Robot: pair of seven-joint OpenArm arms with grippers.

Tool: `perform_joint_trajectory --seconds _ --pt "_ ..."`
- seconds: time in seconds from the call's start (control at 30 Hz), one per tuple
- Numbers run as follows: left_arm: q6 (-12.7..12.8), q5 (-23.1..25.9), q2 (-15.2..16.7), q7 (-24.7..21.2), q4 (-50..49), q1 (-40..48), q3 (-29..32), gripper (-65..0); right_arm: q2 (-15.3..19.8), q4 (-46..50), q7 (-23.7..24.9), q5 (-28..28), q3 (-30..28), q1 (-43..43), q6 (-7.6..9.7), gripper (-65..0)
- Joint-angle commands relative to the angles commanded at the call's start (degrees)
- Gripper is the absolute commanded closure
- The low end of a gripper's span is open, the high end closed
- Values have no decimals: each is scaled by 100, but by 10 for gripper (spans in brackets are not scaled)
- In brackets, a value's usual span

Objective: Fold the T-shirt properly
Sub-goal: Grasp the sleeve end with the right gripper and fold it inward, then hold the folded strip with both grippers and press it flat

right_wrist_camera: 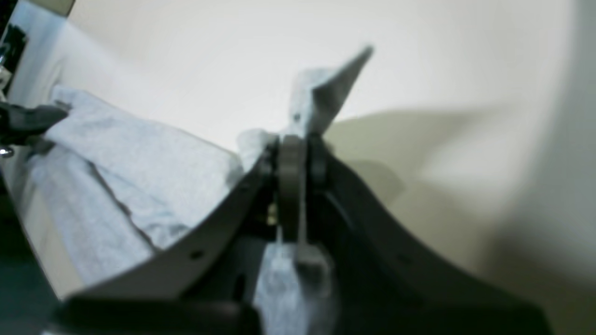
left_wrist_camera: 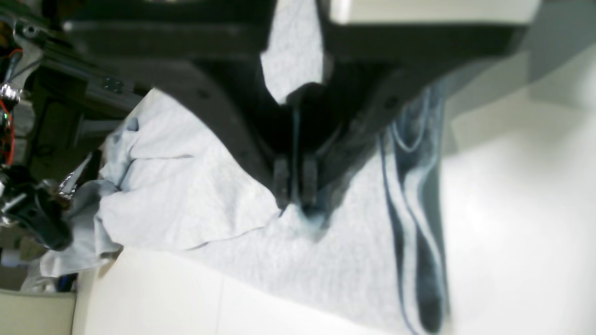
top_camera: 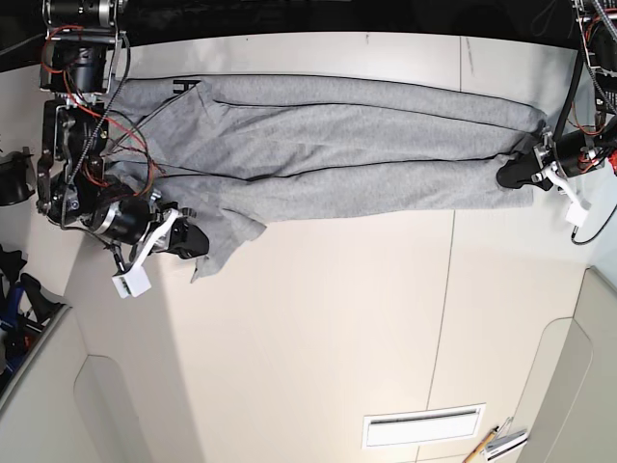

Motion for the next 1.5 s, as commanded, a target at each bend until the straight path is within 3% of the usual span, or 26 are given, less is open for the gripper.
perform_joint_trajectory --seconds 0.27,0.57,0.93,0.97,1.0,1.03,1.07,1.17,1.3,1.5 --pt "0 59 0 -13 0 0 0 0 0 1687 -374 310 555 -1270 0 0" --pt "0 76 0 -15 0 0 0 0 -2 2122 -498 898 922 -2507 9 0" --pt "0 24 -2 -13 2 -15 0 0 -4 2035 -494 361 922 -2920 -44 0" --pt "0 22 -2 -15 2 -17 0 0 -4 2017 -494 363 922 -2920 -44 -10" --pt "0 -15 -2 -15 2 -24 0 0 -4 2017 -496 365 922 -2922 -44 -101" --pt "0 -48 -2 -13 2 -35 0 -16 -4 2017 -494 369 922 -2920 -46 -190" --pt "0 -116 -15 -11 2 -35 0 -79 -4 2020 -494 411 922 -2918 -44 -252" --pt "0 -393 -114 50 11 -35 0 -244 -7 2111 -496 817 981 -2916 -44 -274" --pt "0 -907 -369 420 55 -35 -125 -263 -22 2588 -498 970 1276 -2918 -22 -273" --pt "0 -1660 -649 1062 55 -33 -901 -263 -24 3512 -470 988 1526 -2903 -24 -251"
